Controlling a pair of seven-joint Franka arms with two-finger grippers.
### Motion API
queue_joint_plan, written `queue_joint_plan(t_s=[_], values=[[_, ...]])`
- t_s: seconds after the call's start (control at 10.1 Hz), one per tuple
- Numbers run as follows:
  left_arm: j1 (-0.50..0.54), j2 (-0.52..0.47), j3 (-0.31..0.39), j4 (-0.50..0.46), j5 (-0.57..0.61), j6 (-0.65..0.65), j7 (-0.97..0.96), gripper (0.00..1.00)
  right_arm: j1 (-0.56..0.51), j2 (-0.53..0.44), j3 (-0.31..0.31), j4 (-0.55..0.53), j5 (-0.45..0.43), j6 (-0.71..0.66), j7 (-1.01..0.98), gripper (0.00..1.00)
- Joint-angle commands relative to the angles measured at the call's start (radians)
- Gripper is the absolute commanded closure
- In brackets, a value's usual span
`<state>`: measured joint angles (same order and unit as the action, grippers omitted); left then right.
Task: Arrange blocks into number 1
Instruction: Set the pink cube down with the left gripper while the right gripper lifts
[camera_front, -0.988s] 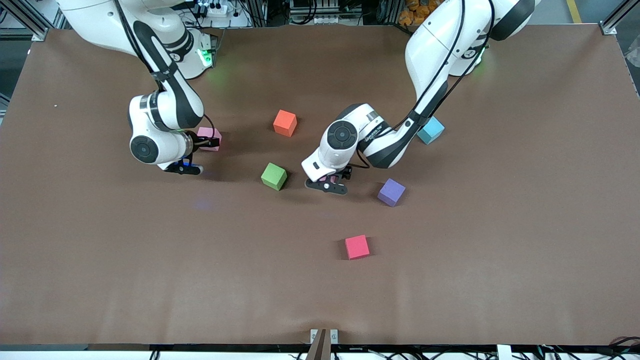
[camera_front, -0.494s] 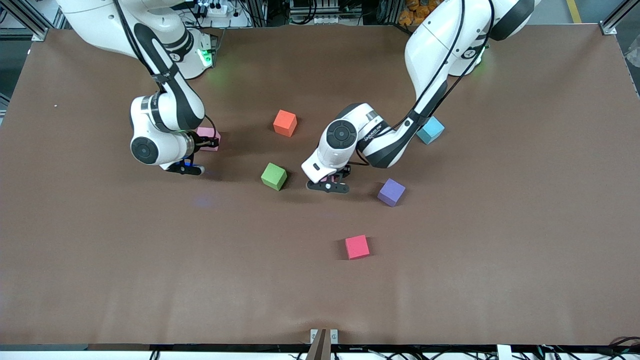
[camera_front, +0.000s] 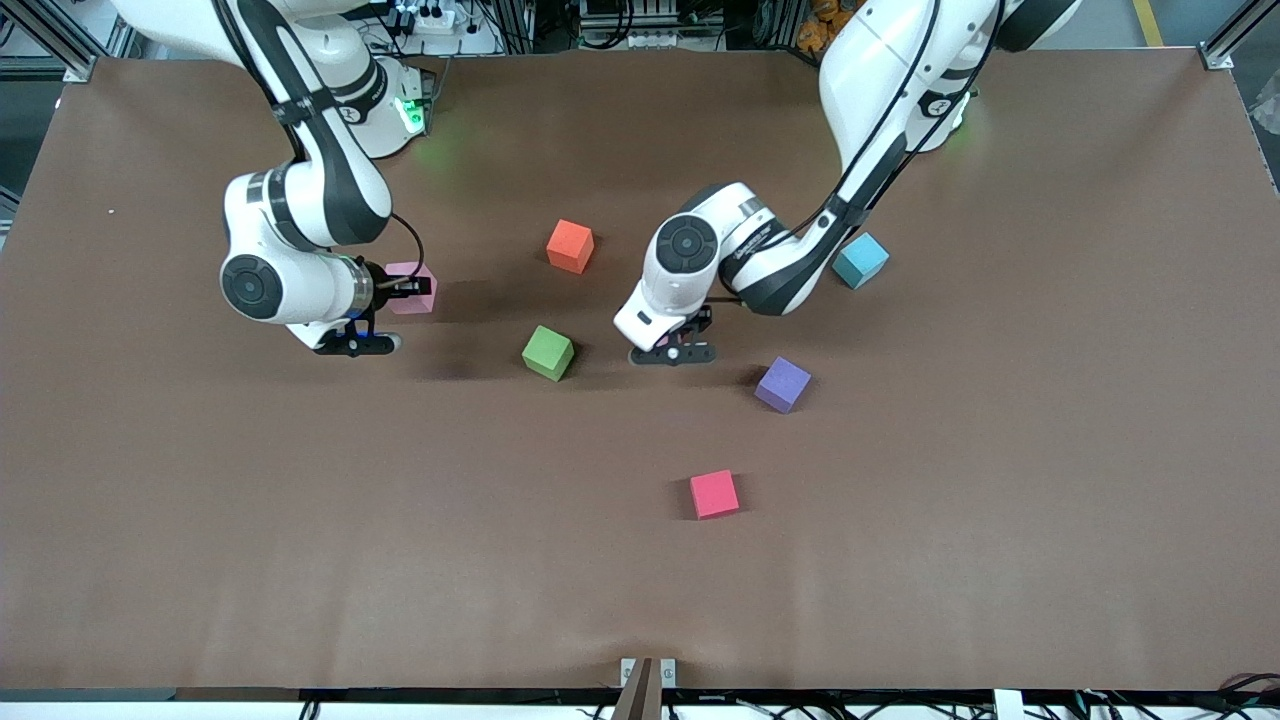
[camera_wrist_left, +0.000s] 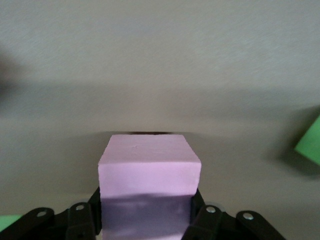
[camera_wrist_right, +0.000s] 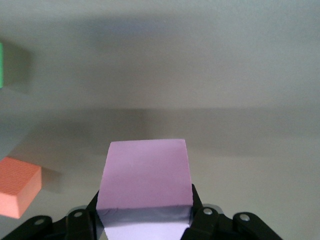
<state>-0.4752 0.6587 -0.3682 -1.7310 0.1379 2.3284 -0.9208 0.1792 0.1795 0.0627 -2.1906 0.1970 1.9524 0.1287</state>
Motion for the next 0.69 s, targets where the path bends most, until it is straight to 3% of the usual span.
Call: queue_joint_plan(t_s=[0.0, 0.59], values=[[0.024, -0.054, -0.047, -0.091, 0.034, 0.000, -0.043, 1.00, 0.022, -0.006, 0.000, 0.012, 0.022, -0.017, -0.017, 1.00], [0.026, -0.025, -0.078, -0.102, 0.077, 0.045, -0.061, 1.00, 0.062, -0.006, -0.004, 0.034, 0.024, -0.014, 0.006, 1.00]])
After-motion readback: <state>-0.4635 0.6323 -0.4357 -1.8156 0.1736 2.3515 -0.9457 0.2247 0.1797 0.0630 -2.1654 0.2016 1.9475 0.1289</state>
